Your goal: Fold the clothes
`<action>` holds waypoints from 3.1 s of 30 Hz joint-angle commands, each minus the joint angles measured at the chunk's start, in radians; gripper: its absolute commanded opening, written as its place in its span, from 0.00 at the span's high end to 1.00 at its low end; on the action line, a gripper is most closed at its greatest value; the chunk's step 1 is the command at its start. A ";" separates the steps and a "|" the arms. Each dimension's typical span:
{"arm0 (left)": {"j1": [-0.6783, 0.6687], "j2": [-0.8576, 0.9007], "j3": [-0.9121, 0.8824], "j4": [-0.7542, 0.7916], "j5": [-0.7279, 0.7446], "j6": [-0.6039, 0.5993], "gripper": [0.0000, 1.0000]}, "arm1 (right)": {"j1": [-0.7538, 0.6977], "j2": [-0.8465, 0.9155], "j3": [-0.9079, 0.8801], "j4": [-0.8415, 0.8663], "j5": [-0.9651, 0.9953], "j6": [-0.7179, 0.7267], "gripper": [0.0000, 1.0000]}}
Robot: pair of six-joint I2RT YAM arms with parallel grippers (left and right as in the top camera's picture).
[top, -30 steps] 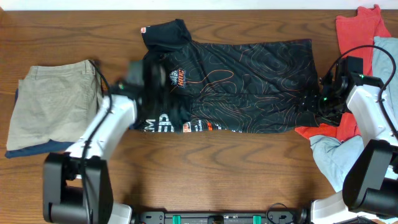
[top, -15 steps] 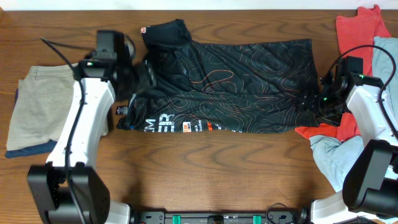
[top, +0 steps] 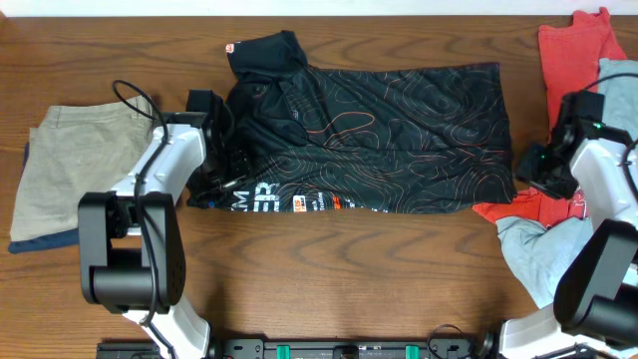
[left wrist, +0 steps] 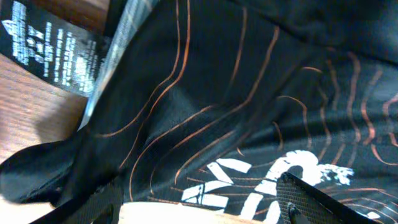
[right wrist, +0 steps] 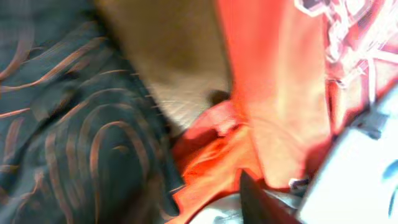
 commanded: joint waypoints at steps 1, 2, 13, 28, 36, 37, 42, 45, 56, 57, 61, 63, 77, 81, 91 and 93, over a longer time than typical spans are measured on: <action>0.001 0.010 -0.003 -0.001 -0.023 -0.010 0.20 | -0.041 0.065 -0.006 -0.011 0.012 0.018 0.75; 0.001 0.010 -0.003 -0.001 -0.023 -0.010 0.20 | -0.055 0.084 -0.006 -0.010 0.009 0.022 0.76; 0.000 0.010 -0.003 -0.004 -0.022 -0.010 0.20 | -0.080 0.229 -0.006 0.014 -0.061 -0.035 0.72; 0.001 0.010 -0.003 -0.043 -0.006 -0.009 0.19 | -0.252 0.230 0.094 -0.289 0.462 0.353 0.62; 0.001 0.010 -0.003 -0.042 -0.005 -0.009 0.19 | -0.219 0.120 0.208 -0.228 -0.100 -0.056 0.47; 0.001 0.010 -0.003 -0.042 -0.004 -0.009 0.19 | -0.204 0.114 0.208 -0.224 -0.166 -0.105 0.44; 0.001 0.010 -0.003 -0.042 -0.005 -0.010 0.15 | -0.117 0.114 0.171 -0.207 -0.256 -0.179 0.37; 0.001 0.010 -0.003 -0.043 -0.005 -0.010 0.14 | -0.056 0.115 0.107 -0.152 -0.256 -0.179 0.36; 0.001 0.010 -0.003 -0.042 -0.005 -0.009 0.13 | 0.014 0.115 -0.142 0.112 -0.232 -0.155 0.52; 0.001 0.010 -0.003 -0.043 -0.005 -0.009 0.13 | 0.013 0.115 -0.149 0.113 -0.216 -0.144 0.60; 0.001 0.010 -0.003 -0.055 -0.005 -0.009 0.13 | 0.012 0.115 -0.154 0.084 -0.132 -0.113 0.99; 0.001 0.010 -0.003 -0.062 -0.005 -0.010 0.13 | 0.012 0.115 -0.154 0.075 -0.106 -0.113 0.99; 0.001 0.010 -0.003 -0.068 -0.156 -0.010 0.12 | 0.012 0.115 -0.154 0.070 -0.094 -0.114 0.99; 0.001 0.009 -0.003 -0.064 -0.161 -0.010 0.12 | 0.012 0.115 -0.154 0.070 -0.093 -0.114 0.99; 0.002 0.005 -0.003 -0.092 -0.278 -0.069 0.12 | 0.012 0.115 -0.154 0.071 -0.091 -0.114 0.98; 0.002 0.005 -0.005 -0.087 -0.277 -0.108 0.13 | 0.012 0.115 -0.154 0.070 -0.091 -0.114 0.98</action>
